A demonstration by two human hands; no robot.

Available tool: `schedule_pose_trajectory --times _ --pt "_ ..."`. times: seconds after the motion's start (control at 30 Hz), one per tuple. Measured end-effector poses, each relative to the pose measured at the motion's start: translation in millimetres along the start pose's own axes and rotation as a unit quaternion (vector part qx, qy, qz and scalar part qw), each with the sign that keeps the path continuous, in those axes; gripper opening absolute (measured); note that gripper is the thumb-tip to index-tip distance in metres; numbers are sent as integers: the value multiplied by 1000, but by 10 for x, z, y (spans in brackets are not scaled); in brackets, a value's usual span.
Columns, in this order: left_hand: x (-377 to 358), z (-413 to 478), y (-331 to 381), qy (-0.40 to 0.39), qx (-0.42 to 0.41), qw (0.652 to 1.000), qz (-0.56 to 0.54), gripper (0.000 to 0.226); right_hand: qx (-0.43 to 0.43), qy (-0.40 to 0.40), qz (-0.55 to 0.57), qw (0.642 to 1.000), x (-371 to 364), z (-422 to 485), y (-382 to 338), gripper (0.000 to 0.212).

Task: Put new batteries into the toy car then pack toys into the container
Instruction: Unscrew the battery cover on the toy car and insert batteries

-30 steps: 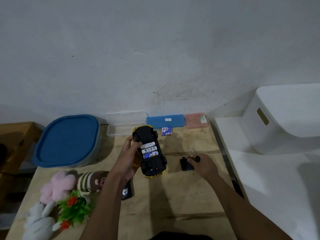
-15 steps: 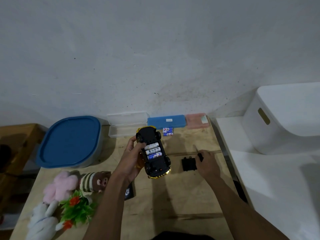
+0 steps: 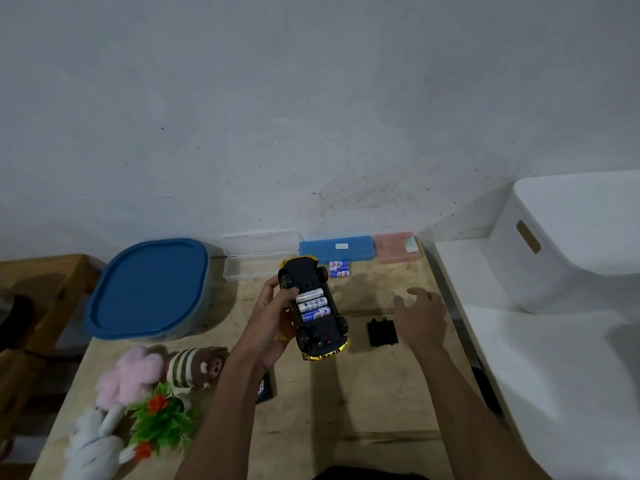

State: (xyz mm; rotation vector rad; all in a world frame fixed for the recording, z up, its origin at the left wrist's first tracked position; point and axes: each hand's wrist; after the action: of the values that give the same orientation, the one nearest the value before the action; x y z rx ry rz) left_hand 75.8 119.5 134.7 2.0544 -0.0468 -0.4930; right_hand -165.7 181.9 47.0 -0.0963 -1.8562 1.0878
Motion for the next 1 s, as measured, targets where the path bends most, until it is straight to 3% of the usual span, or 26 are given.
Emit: schedule_pose_trajectory --times 0.1,0.2,0.3,0.43,0.67,0.83,1.0 --pt "-5 -10 4 0 -4 1000 -2 37 62 -33 125 990 108 -171 -373 21" --pt "-14 2 -3 2 -6 1000 -13 40 140 -154 190 959 273 -417 -803 12" --pt "-32 -13 7 4 -13 1000 -17 50 202 -215 135 946 325 -624 -1075 14" --pt "-36 -36 20 -2 -28 1000 -13 47 233 -193 47 952 234 -744 -1178 24" --pt "-2 -31 35 -7 -39 999 17 40 258 -203 29 944 251 -699 -1235 18" --pt "37 -98 165 -25 -11 992 121 44 385 -289 -99 871 485 -457 -1370 14" --pt "43 -153 325 -65 -7 983 170 41 518 -274 -219 780 615 -351 -1618 27"
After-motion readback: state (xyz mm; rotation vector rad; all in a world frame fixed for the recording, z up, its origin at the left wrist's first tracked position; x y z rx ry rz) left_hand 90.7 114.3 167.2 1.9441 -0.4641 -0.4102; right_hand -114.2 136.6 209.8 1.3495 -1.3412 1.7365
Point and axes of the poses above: each hand's wrist, its own z-axis towards the middle knuckle, its own x-axis out of the back of the hand, y = z × x, and after that the axes turned 6 degrees about z, right-handed
